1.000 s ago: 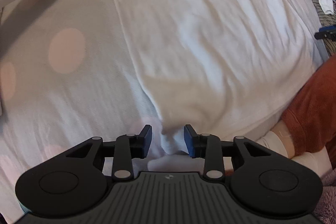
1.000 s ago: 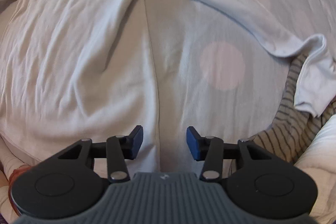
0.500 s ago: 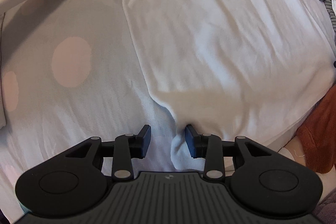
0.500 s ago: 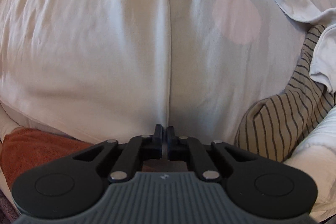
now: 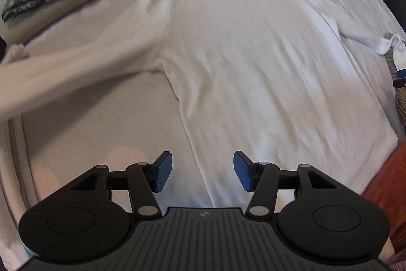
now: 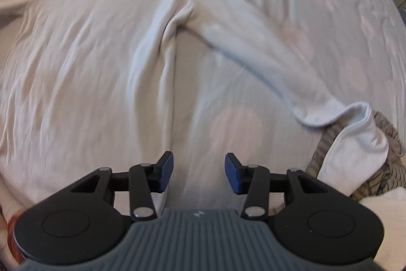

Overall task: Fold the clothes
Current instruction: 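Grasp the shirt edges with both grippers and lift them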

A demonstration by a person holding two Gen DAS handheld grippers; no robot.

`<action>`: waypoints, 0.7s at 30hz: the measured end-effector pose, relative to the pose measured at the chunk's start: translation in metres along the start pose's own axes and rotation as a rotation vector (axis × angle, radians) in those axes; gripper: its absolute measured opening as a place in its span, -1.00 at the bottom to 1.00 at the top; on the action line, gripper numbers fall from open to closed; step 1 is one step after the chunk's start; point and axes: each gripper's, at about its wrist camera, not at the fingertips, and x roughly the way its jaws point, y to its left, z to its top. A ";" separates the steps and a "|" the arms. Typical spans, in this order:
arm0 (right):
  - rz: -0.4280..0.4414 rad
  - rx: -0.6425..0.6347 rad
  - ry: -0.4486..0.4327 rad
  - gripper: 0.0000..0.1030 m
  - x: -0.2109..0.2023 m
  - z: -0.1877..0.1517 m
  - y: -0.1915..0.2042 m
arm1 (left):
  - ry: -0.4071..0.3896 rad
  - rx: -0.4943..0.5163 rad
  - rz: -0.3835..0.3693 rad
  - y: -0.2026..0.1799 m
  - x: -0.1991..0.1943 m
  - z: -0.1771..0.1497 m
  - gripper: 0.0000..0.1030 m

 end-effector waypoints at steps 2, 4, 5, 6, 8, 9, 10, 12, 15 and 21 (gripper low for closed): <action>-0.024 0.042 -0.079 -0.09 0.005 0.027 -0.012 | -0.078 -0.020 0.045 0.014 0.007 0.022 0.00; -0.044 0.066 -0.140 -0.10 0.014 0.050 -0.026 | -0.168 -0.062 0.076 0.031 0.018 0.045 -0.01; -0.053 0.076 -0.170 -0.11 0.020 0.062 -0.033 | -0.212 -0.089 0.079 0.039 0.021 0.056 -0.01; -0.058 0.084 -0.198 -0.11 0.025 0.073 -0.039 | -0.252 -0.116 0.077 0.047 0.025 0.066 -0.01; -0.055 0.095 -0.246 -0.11 0.034 0.096 -0.047 | -0.309 -0.121 0.078 0.056 0.038 0.085 -0.01; -0.052 0.099 -0.269 -0.11 0.039 0.108 -0.049 | -0.335 -0.118 0.078 0.059 0.045 0.095 0.00; -0.047 0.102 -0.289 -0.11 0.046 0.119 -0.051 | -0.362 -0.115 0.079 0.063 0.052 0.105 0.00; -0.036 0.106 -0.321 -0.11 0.062 0.142 -0.053 | -0.367 -0.092 0.099 0.065 0.071 0.122 0.00; -0.017 0.091 -0.343 -0.11 0.078 0.170 -0.048 | -0.354 -0.049 0.111 0.063 0.102 0.141 0.00; 0.014 0.091 -0.361 -0.11 0.117 0.208 -0.041 | -0.332 -0.019 0.111 0.068 0.146 0.160 0.00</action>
